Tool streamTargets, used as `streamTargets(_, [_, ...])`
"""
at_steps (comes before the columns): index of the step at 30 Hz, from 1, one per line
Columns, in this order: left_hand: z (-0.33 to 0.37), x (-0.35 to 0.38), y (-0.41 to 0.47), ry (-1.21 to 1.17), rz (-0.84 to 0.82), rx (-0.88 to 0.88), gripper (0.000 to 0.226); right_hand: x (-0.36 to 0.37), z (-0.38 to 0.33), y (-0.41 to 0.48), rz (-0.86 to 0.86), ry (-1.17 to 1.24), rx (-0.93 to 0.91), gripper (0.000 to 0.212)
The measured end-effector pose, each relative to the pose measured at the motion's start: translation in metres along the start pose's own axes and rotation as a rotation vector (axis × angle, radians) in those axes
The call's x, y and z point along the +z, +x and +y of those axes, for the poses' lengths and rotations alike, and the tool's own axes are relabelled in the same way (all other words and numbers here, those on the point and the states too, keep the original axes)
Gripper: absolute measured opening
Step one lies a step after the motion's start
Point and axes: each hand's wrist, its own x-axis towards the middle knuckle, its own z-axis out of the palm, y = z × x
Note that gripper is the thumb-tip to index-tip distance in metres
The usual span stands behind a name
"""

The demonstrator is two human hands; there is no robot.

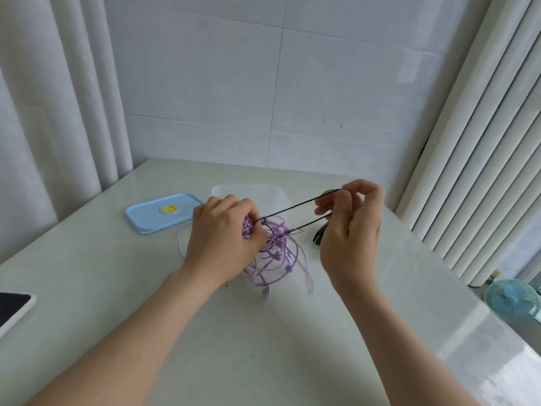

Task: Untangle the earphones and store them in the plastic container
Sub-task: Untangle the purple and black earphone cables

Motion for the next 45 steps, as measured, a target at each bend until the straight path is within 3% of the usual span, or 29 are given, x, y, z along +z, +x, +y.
streamTargets(2, [-0.002,-0.001,0.001,0.012,0.068,-0.023,0.011,-0.001,-0.002,0.000,0.009,0.014,0.064,0.021])
streamTargets(5, [-0.003,0.002,0.000,0.063,0.074,0.033,0.012,-0.002,0.000,0.000,-0.083,-0.112,0.156,0.055])
streamTargets(8, [-0.003,0.006,-0.003,0.102,0.038,0.108,0.007,0.001,0.007,-0.004,-0.260,-0.529,-0.036,0.072])
streamTargets(10, [0.000,0.008,-0.004,0.102,0.019,0.138,0.011,0.003,0.012,-0.008,-0.400,-0.750,-0.224,0.068])
streamTargets(13, [0.004,0.010,-0.006,0.106,-0.008,0.164,0.018,0.006,0.010,-0.013,-0.511,-0.798,-0.317,0.042])
streamTargets(20, [0.006,0.008,-0.004,0.099,-0.029,0.240,0.010,0.004,0.021,-0.008,-0.548,-0.629,-0.145,0.027])
streamTargets(25, [0.005,0.007,-0.004,0.118,-0.051,0.258,0.010,0.002,0.027,-0.002,-0.605,-0.591,-0.145,0.020])
streamTargets(27, [0.006,0.006,-0.004,0.119,-0.065,0.255,0.006,0.003,0.027,-0.002,-0.581,-0.594,-0.111,0.017])
streamTargets(30, [0.009,0.005,-0.004,0.142,-0.088,0.192,0.013,0.004,0.018,-0.002,-0.394,-0.480,-0.058,0.014])
streamTargets(40, [-0.004,0.001,-0.004,0.295,-0.177,-0.022,0.039,-0.006,-0.015,0.014,0.117,0.617,0.512,0.019])
streamTargets(42, [-0.009,0.003,-0.005,0.285,-0.151,-0.050,0.035,-0.012,-0.016,0.017,0.135,0.571,0.545,0.017])
streamTargets(45, [-0.010,0.004,-0.004,0.185,-0.078,-0.054,0.021,-0.015,-0.012,0.016,0.047,0.258,0.453,0.018])
